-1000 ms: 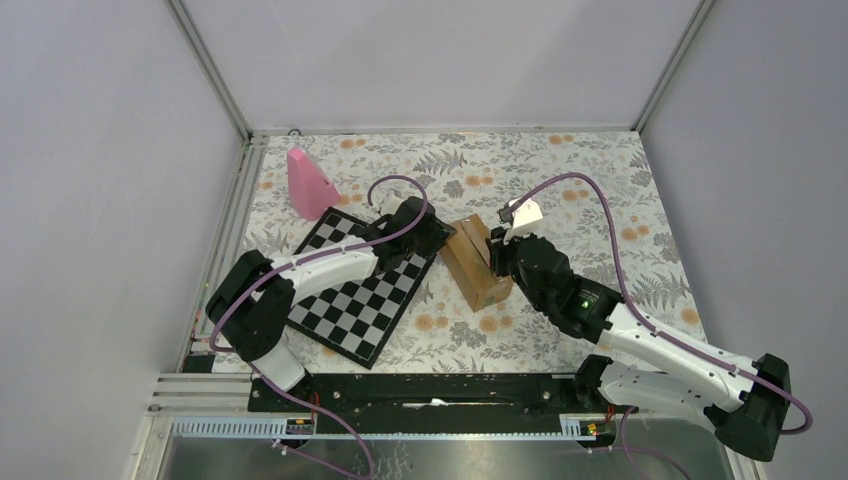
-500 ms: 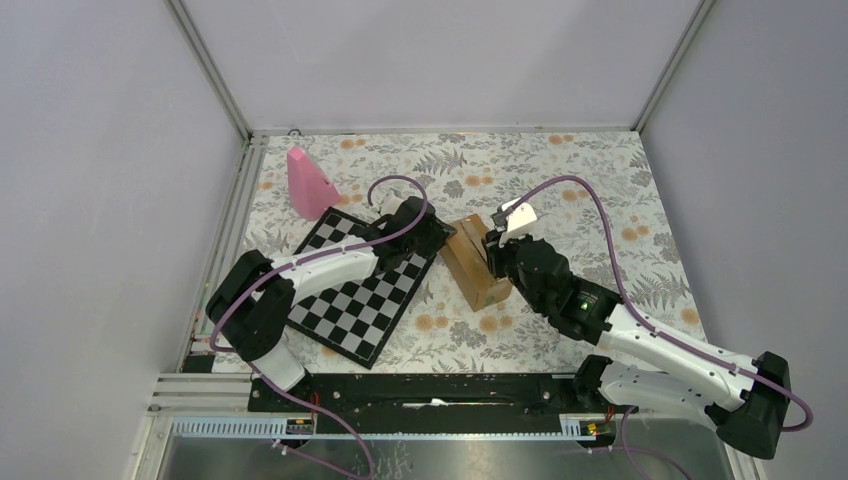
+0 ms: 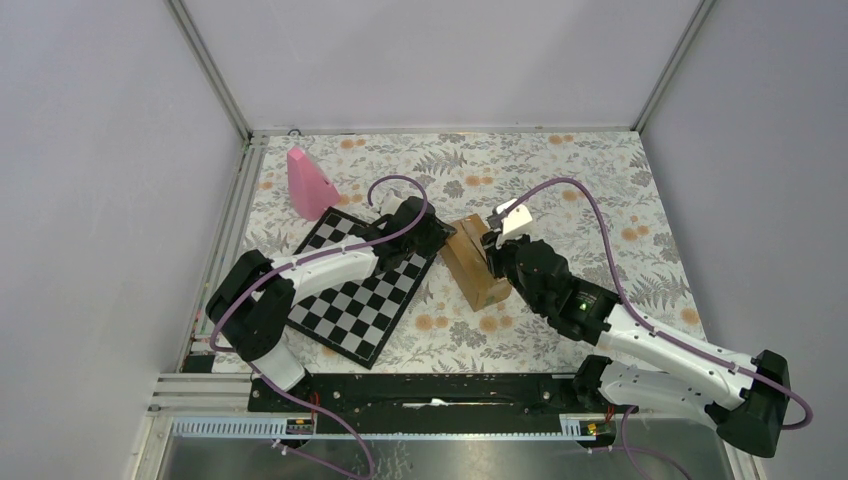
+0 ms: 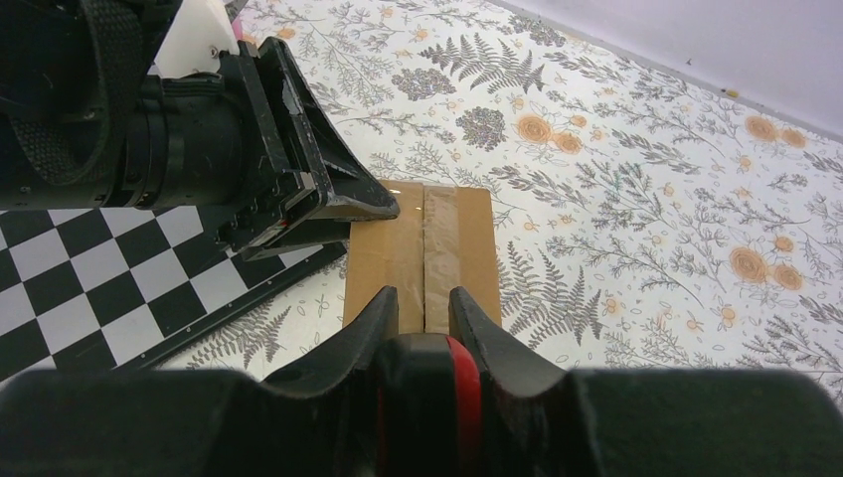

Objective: Unpack the express box
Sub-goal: Cut the express box at the center of the board.

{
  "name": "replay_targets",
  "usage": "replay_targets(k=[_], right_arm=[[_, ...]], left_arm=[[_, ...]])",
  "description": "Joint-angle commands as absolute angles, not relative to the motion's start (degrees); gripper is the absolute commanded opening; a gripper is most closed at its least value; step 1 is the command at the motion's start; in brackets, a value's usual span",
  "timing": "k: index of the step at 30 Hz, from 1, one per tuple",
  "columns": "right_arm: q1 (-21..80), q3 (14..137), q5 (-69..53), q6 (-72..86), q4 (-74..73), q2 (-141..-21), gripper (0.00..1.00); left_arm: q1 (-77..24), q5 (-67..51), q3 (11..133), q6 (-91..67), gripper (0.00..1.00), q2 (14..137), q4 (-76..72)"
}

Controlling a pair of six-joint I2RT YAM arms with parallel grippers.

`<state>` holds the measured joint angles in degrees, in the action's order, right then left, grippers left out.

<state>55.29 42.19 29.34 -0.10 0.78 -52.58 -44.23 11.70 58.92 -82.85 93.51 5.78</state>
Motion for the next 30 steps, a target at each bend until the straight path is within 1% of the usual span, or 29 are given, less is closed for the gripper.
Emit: replay_targets(k=[1,14,30], right_arm=[[56.1,43.2,29.7,-2.6,4.4,-52.9,0.00],[56.2,41.0,29.1,-1.6,5.3,-53.5,0.00],[58.0,40.2,31.6,-2.1,4.9,-55.1,0.00]], left_arm=[[-44.0,12.5,58.3,-82.8,0.00,96.6,12.0],[-43.9,12.3,58.0,-82.9,0.00,96.6,11.9],[-43.6,11.6,57.9,-83.2,0.00,96.9,11.8]])
